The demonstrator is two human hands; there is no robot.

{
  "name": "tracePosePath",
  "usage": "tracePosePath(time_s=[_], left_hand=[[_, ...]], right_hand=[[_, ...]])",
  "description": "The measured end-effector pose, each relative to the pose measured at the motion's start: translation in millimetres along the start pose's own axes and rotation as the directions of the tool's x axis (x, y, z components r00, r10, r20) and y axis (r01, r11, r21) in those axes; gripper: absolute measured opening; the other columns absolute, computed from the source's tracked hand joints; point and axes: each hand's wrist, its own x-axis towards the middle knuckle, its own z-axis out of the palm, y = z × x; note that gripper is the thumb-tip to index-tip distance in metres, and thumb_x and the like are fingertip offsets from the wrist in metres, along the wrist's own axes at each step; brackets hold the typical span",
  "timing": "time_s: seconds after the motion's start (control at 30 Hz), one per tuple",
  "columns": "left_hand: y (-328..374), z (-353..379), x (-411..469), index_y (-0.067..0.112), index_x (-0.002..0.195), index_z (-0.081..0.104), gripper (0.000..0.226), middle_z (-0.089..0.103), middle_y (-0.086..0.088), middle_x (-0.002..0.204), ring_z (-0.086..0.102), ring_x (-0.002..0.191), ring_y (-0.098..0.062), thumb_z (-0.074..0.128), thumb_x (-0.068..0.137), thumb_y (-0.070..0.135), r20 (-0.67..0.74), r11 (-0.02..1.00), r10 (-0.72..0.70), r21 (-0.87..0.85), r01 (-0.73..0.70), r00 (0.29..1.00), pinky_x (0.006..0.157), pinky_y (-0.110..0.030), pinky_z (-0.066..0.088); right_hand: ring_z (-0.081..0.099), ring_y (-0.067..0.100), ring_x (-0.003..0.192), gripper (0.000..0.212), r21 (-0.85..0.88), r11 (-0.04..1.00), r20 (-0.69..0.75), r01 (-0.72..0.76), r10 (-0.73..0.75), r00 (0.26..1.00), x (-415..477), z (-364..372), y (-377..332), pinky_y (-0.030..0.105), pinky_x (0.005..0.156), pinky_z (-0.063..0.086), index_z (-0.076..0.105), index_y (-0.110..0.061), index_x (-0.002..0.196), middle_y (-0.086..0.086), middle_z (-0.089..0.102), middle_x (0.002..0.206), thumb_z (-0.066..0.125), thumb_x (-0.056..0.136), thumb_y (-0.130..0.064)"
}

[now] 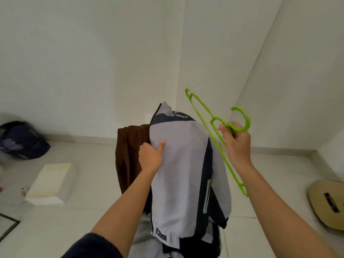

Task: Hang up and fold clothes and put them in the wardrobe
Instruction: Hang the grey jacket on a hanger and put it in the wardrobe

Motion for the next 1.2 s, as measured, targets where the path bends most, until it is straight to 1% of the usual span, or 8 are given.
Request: tracePosePath(time_s=[0.2, 0.33, 0.47, 0.63, 0.73, 0.9, 1.07, 1.2], left_hand=[[-18.6, 15.1, -25.9, 0.007, 0.073, 0.051, 0.036, 0.059, -0.015, 0.078, 0.057, 0.078, -0.032, 0.046, 0.095, 0.035, 0.128, 0.935, 0.348, -0.119, -0.334, 0.929, 0.07, -0.042, 0.046], [-39.3, 13.3, -64.6, 0.01, 0.063, 0.042, 0.04, 0.047, -0.012, 0.064, 0.047, 0.066, -0.029, 0.043, 0.091, 0.039, 0.215, 0.712, 0.696, -0.079, -0.698, 0.685, 0.061, -0.039, 0.033], [-40.0, 8.9, -82.2, 0.018, 0.068, 0.032, 0.031, 0.043, -0.009, 0.069, 0.041, 0.075, -0.021, 0.047, 0.091, 0.032, 0.36, 0.612, 0.773, -0.203, -0.764, 0.523, 0.067, -0.031, 0.034], [-54.0, -3.5, -74.3, 0.001, 0.083, 0.057, 0.037, 0.058, -0.011, 0.094, 0.052, 0.094, -0.016, 0.056, 0.092, 0.037, 0.504, 0.737, 0.651, -0.242, -0.631, 0.567, 0.084, -0.027, 0.043], [-55.2, -12.9, -67.9, 0.017, 0.119, 0.06, 0.04, 0.061, 0.003, 0.12, 0.056, 0.114, -0.006, 0.058, 0.09, 0.044, 0.51, 0.825, 0.524, -0.505, -0.256, 0.683, 0.096, -0.025, 0.047], [-22.7, -8.7, -40.5, 0.017, 0.116, 0.052, 0.033, 0.061, 0.0, 0.112, 0.059, 0.105, -0.014, 0.039, 0.098, 0.042, 0.333, 0.673, 0.108, -0.718, 0.178, 0.937, 0.09, -0.026, 0.049], [18.6, -4.4, -31.1, 0.019, 0.13, 0.04, 0.048, 0.052, 0.008, 0.119, 0.053, 0.109, -0.002, 0.064, 0.088, 0.019, 0.316, 0.746, 0.418, -0.655, -0.123, 0.852, 0.091, -0.017, 0.046], [45.9, 16.6, -46.8, 0.03, 0.119, 0.054, 0.035, 0.065, 0.008, 0.109, 0.061, 0.102, -0.012, 0.059, 0.085, 0.036, 0.357, 0.831, 0.529, -0.404, -0.384, 0.77, 0.09, -0.034, 0.048]], right_hand=[[0.04, 0.014, 0.062, 0.019, -0.238, 0.969, 0.075, -0.073, 0.094, 0.993, -17.5, 54.4, 17.2, 0.026, 0.055, 0.028, 0.055, -0.008, 0.075, -0.003, 0.045, 0.061, 0.06, 0.09, -0.018], [0.056, 0.029, 0.075, 0.05, -0.339, 0.932, 0.091, -0.132, 0.172, 0.981, -15.0, 93.4, 21.6, 0.029, 0.063, 0.034, 0.056, -0.005, 0.073, 0.013, 0.061, 0.077, 0.068, 0.076, -0.053], [0.054, 0.026, 0.076, 0.066, -0.553, 0.812, 0.166, -0.188, 0.329, 0.93, -12.7, 122.1, 22.4, 0.031, 0.06, 0.036, 0.037, -0.017, 0.064, 0.011, 0.053, 0.081, 0.066, 0.055, -0.076], [0.043, 0.03, 0.074, 0.037, -0.629, 0.751, 0.124, -0.199, 0.35, 0.929, -9.5, 109.4, 20.1, 0.032, 0.062, 0.03, 0.031, -0.015, 0.058, 0.007, 0.044, 0.066, 0.055, 0.085, -0.008], [0.052, 0.031, 0.082, 0.021, -0.54, 0.812, 0.122, -0.222, 0.336, 0.934, -9.8, 98.5, 19.6, 0.03, 0.066, 0.032, 0.05, -0.01, 0.065, 0.011, 0.056, 0.079, 0.058, 0.085, -0.009], [0.06, 0.028, 0.094, 0.015, -0.144, 0.89, 0.093, -0.432, 0.447, 0.89, -19.8, 73.2, 20.4, 0.038, 0.085, 0.046, 0.06, -0.015, 0.076, 0.009, 0.063, 0.091, 0.062, 0.082, -0.001], [0.047, -0.005, 0.036, 0.027, 0.046, 0.892, 0.119, -0.449, 0.441, 0.889, -29.2, 23.7, -2.8, 0.008, 0.039, 0.033, 0.056, -0.012, 0.073, -0.014, 0.051, 0.037, 0.051, 0.088, 0.009], [0.024, 0.0, 0.027, 0.032, 0.177, 0.887, 0.072, -0.427, 0.421, 0.904, -36.8, -30.3, -21.1, 0.014, 0.032, 0.016, 0.046, -0.013, 0.066, -0.013, 0.031, 0.032, 0.049, 0.088, 0.009]])
